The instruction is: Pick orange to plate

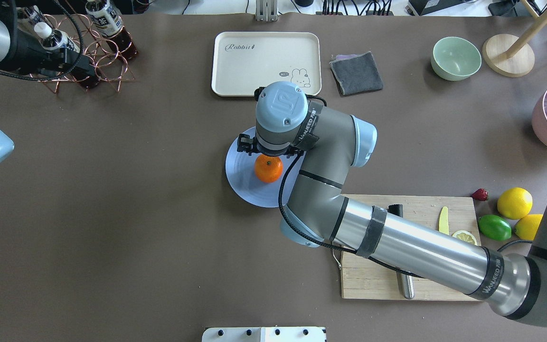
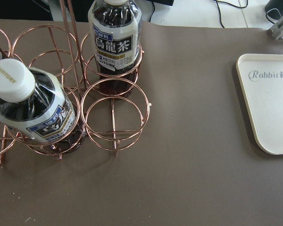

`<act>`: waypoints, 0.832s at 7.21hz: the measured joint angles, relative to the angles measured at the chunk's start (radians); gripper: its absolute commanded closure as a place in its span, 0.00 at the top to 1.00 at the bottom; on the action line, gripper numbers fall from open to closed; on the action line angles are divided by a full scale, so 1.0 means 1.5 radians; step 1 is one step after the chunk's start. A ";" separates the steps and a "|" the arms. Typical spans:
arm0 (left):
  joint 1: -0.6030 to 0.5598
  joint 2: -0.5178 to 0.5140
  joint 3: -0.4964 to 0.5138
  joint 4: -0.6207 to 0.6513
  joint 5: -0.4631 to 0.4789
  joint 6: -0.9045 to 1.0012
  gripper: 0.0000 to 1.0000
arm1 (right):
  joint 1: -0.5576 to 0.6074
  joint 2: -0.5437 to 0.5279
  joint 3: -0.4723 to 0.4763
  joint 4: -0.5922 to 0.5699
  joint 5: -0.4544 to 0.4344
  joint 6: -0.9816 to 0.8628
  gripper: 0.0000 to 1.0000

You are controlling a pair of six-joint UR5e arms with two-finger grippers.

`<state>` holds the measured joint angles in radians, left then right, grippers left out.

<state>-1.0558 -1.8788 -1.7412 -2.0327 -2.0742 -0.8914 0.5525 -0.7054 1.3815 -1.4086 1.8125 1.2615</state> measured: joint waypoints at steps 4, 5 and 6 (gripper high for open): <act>-0.004 0.074 -0.019 -0.036 0.001 0.003 0.98 | 0.100 -0.092 0.272 -0.239 0.095 -0.089 1.00; -0.008 0.089 -0.020 -0.041 -0.001 0.004 0.98 | 0.139 -0.158 0.321 -0.257 0.110 -0.165 1.00; -0.018 0.103 -0.021 -0.043 -0.003 0.004 0.98 | 0.196 -0.223 0.343 -0.261 0.141 -0.265 1.00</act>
<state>-1.0821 -1.7246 -1.7724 -2.0974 -2.0785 -0.8853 0.8458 -1.0394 1.8959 -1.7995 2.0234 0.8633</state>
